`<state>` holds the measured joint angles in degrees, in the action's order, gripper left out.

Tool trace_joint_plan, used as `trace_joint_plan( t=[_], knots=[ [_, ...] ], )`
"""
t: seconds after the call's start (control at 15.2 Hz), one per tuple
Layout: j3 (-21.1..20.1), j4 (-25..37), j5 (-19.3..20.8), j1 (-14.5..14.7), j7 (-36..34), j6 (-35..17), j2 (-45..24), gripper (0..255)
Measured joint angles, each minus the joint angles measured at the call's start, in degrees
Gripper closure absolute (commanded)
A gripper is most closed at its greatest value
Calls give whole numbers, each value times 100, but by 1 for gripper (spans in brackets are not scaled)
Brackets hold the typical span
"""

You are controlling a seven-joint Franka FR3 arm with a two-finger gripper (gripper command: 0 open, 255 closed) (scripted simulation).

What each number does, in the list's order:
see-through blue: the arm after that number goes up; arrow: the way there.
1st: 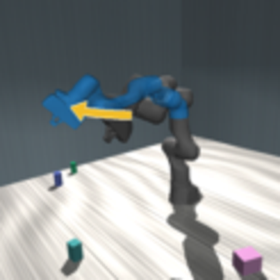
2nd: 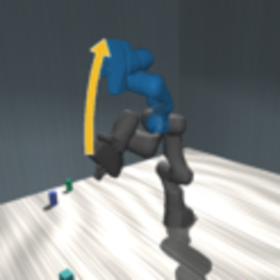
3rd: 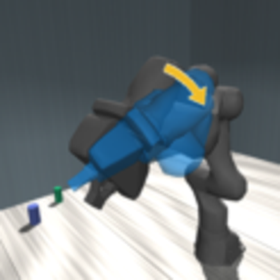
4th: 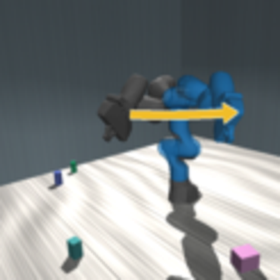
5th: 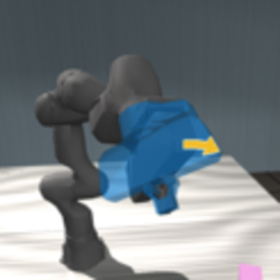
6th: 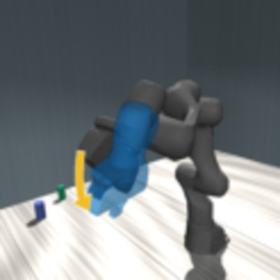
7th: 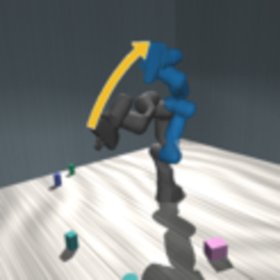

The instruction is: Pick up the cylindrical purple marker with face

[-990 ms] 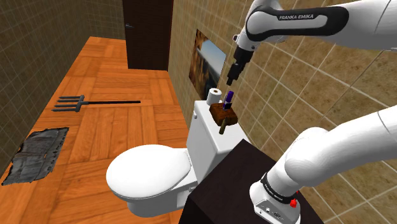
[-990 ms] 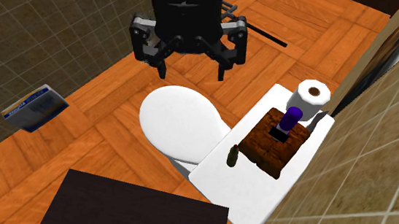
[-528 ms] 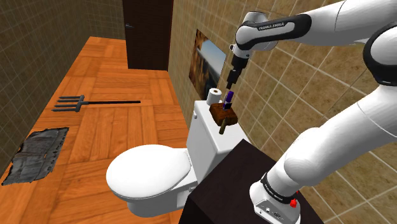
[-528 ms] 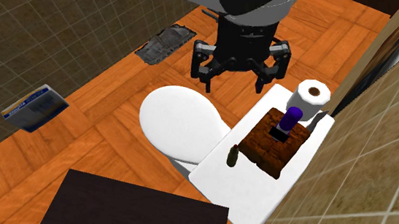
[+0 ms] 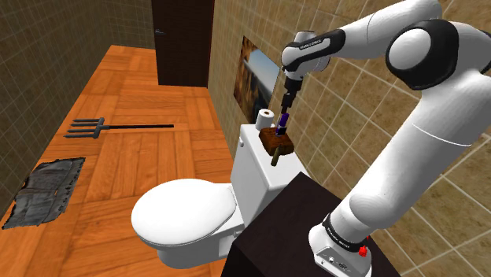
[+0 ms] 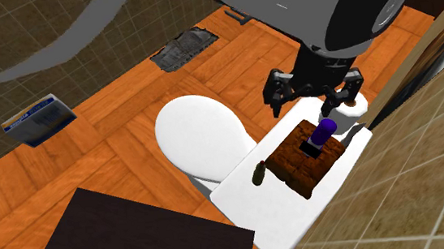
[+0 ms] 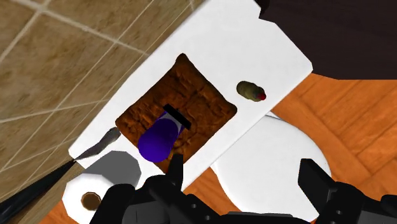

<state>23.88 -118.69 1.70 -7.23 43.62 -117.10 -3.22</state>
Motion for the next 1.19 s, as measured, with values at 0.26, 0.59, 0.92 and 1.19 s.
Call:
trace_joint_plan(
  t=[0.26,0.59,0.92,1.19],
  knots=[
    [72,567,-198,-188,421,-116,-858,0],
    [67,1189,-416,-452,810,-224,-1736,0],
    [22,1149,-520,-518,878,-515,-2008,0],
    [8,1107,-543,-524,882,-606,-2059,255]
  ],
)
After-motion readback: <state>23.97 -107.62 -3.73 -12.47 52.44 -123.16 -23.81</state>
